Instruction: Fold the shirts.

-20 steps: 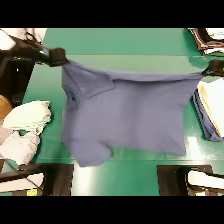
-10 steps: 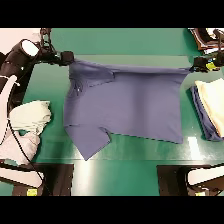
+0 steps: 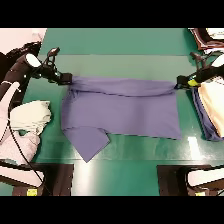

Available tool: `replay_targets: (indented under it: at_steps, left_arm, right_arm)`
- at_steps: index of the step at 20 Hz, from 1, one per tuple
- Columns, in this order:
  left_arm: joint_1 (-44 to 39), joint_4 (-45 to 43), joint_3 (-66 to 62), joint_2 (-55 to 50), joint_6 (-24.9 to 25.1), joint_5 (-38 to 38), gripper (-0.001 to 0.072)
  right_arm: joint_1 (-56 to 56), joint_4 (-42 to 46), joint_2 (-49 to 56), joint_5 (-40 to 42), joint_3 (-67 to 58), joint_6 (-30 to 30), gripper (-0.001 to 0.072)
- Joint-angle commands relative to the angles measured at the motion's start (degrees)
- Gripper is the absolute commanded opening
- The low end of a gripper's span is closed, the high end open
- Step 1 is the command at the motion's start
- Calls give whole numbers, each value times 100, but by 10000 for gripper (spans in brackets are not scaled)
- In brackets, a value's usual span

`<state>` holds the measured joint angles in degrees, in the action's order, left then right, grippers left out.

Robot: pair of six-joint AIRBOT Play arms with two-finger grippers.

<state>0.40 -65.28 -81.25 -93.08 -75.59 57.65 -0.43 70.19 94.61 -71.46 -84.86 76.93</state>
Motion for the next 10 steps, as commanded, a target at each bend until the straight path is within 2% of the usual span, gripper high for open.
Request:
replay_targets:
  at_steps: [1,2,3,4,5,7,10]
  left_arm:
    - [11,-46,249,0,-87,9,136]
    - [11,-50,249,4,-216,31,441]
    - [13,-101,232,4,-389,151,589]
    - [13,-214,190,9,-555,341,514]
    - [42,-321,186,63,-629,553,499]
    - [175,-382,249,313,-804,925,500]
    - [345,-538,997,1161,-817,1244,500]
  right_arm:
    - [223,-17,-140,341,579,13,20]
    - [221,-17,-166,332,603,17,101]
    - [221,-17,-173,243,549,26,317]
    - [179,-15,-173,24,442,26,370]
    - [111,-15,-173,-267,302,28,369]
    - [-96,-15,-269,-828,85,28,368]
    - [-501,-15,-1023,-837,586,22,368]
